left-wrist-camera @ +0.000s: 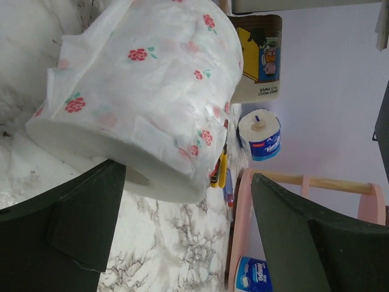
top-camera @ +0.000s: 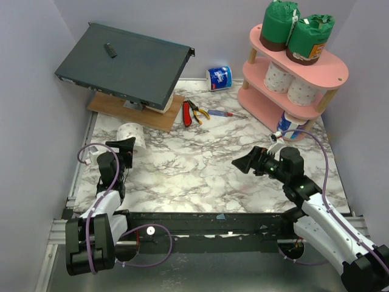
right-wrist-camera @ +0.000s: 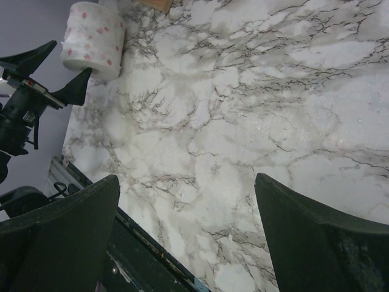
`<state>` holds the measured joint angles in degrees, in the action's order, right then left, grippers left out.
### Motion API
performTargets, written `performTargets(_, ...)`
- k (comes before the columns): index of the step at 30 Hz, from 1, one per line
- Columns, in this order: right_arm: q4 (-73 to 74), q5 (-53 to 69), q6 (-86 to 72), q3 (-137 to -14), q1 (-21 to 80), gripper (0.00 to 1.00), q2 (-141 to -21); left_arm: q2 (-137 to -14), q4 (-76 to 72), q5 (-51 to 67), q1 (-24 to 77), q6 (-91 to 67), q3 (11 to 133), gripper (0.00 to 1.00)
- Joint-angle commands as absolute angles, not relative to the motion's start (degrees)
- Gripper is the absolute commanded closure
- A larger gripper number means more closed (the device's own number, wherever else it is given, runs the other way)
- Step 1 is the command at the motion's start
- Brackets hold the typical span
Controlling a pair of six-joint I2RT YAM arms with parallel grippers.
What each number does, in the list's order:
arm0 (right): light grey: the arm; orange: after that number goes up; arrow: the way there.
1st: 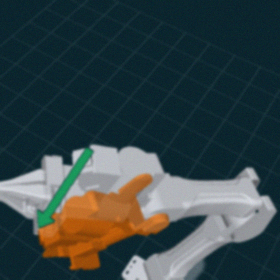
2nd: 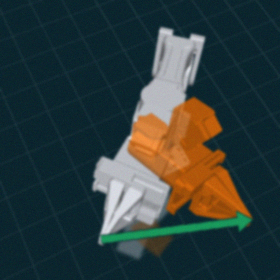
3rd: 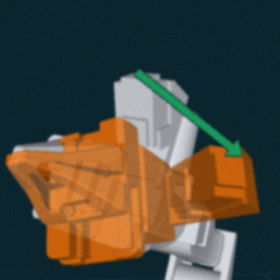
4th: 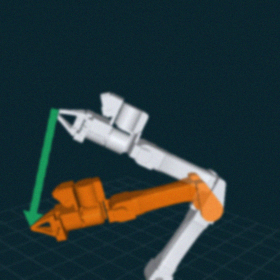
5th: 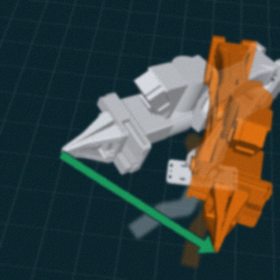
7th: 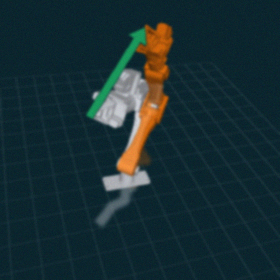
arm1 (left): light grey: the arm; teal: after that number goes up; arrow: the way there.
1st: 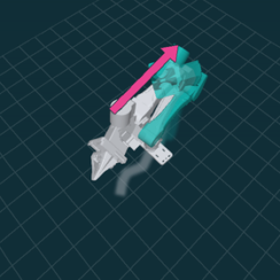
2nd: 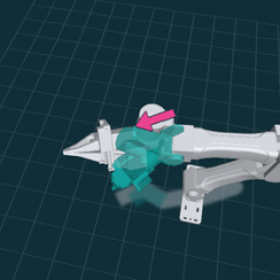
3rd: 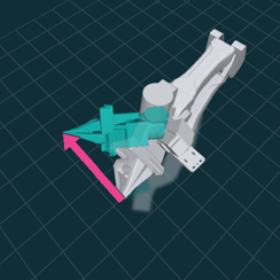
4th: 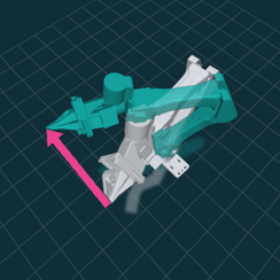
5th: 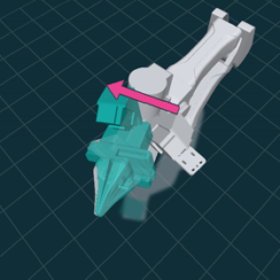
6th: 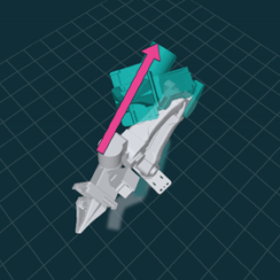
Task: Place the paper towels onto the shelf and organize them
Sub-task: Pick up the paper towel from the center of the board.
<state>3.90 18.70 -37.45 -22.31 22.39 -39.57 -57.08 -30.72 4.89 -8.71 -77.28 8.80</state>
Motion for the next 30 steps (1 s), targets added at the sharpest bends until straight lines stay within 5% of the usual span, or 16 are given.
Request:
performTargets(1, 5.2, 17.9, -36.6, -21.4, 22.3, 0.05, -39.2, -58.6, -35.4, 3.1, -8.0, -77.8, 10.6, 0.15)
performTargets(18, 5.5, 17.0, -36.4, -21.5, 22.2, 0.05, -39.8, -69.5, -46.7, 2.3, -7.2, -79.3, 10.8, 0.38)
performTargets(30, 4.8, 16.8, -36.3, -21.6, 22.3, 0.05, -41.2, -69.0, -48.6, 2.5, -7.2, -79.4, 9.6, 0.64)
